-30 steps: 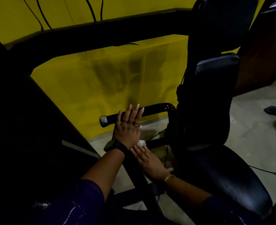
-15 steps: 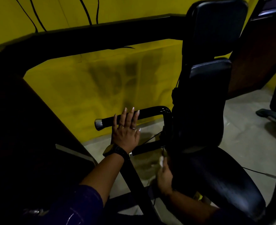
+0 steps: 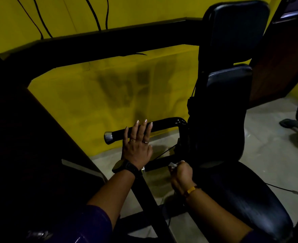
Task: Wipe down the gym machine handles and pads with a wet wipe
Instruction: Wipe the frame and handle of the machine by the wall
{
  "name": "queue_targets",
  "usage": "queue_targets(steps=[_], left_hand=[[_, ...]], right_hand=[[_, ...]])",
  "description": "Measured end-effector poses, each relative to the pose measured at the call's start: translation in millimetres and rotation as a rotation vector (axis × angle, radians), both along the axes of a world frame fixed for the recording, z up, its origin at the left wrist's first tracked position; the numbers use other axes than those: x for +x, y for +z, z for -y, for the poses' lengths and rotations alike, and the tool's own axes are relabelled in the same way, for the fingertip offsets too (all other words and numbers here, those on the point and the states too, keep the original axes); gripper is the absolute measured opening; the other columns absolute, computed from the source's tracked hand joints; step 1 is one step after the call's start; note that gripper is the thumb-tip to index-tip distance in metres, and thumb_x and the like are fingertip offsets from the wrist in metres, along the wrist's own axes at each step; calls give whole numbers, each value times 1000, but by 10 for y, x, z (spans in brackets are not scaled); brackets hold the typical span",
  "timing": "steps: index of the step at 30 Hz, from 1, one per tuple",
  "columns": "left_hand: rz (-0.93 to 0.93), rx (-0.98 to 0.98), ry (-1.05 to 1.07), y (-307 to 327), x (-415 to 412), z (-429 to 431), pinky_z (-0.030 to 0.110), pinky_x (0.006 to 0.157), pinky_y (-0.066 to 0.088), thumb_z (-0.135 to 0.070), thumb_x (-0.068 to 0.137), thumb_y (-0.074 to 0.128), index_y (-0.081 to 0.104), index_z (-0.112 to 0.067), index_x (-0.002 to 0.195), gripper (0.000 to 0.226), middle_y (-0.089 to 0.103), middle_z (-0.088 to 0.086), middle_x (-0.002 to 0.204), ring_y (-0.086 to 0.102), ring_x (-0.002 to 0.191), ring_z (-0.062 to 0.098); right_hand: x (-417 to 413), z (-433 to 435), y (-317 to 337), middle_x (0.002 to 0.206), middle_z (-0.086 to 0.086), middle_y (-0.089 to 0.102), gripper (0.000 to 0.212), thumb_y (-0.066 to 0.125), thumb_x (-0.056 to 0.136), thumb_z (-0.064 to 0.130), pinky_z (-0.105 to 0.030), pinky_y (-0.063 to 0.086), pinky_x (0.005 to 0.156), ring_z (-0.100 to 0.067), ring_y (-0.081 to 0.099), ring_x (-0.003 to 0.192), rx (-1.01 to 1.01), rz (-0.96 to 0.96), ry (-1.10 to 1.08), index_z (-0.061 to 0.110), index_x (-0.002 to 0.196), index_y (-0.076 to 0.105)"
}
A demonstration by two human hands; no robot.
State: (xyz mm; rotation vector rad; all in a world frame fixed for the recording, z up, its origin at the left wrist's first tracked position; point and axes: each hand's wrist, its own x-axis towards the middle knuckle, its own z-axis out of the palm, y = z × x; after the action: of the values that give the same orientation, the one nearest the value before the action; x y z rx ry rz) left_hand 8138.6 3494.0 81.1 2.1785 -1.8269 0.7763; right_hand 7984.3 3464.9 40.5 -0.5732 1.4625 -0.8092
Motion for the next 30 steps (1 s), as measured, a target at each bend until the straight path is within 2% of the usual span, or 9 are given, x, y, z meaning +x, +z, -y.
queue_targets(steps=[3,5,7,11,13,17,22,25,30], left_hand=[[-3,-37,0,-36,-26,14,53,117,5,-37,75,69,12,-18,153,100,25,5,155,25,142,30],[-1,-58,2,-27,-40,35,53,117,4,-36,72,71,13,-18,153,101,26,5,154,26,142,31],[-1,-58,-3,-17,-42,25,53,117,4,-36,71,72,12,-18,153,102,27,5,154,26,142,31],[-14,-48,-2,-27,-46,21,52,118,1,-37,69,74,11,-17,154,108,26,6,155,26,142,31],[-18,-54,-3,-8,-53,23,51,119,0,-37,68,77,10,-17,154,111,27,6,155,26,142,30],[-15,-56,-13,7,-45,22,51,118,1,-37,65,79,14,-18,153,111,28,6,154,28,141,30],[-31,-61,-11,5,-62,37,52,118,3,-38,63,80,17,-18,152,111,28,6,154,28,140,30],[-36,-72,-13,17,-67,34,51,118,3,-37,63,80,21,-18,151,108,29,6,153,29,140,30],[-38,-55,-8,46,-89,17,52,116,7,-38,64,80,27,-17,150,103,29,5,153,28,140,30]], right_hand=[[11,-65,29,107,-15,57,23,36,102,18,-35,43,88,-39,57,111,-98,-69,-94,16,108,57],[-9,-83,159,123,-12,52,37,33,105,20,-33,41,96,-32,54,114,-117,-116,-116,15,140,44],[-19,-61,224,138,-14,46,45,32,105,18,-29,39,97,-30,51,116,-157,-114,-97,16,150,29],[-16,-44,268,149,-22,35,46,27,104,9,-29,32,102,-36,38,133,-274,-241,-43,5,149,23],[-9,13,374,152,-14,34,47,27,104,9,-22,28,105,-28,37,137,-344,-237,-97,9,151,23],[38,223,593,120,-7,50,47,31,104,12,-19,35,81,-19,48,103,-420,-272,-46,16,151,28],[65,412,567,139,-15,50,44,33,103,18,-42,39,93,-39,44,126,-573,-481,120,18,148,33],[7,453,574,131,-15,55,42,36,102,15,-40,42,83,-39,53,114,-685,-538,144,15,145,39],[-4,523,672,135,-9,55,38,36,103,13,-28,39,83,-29,55,117,-842,-502,163,13,140,44]])
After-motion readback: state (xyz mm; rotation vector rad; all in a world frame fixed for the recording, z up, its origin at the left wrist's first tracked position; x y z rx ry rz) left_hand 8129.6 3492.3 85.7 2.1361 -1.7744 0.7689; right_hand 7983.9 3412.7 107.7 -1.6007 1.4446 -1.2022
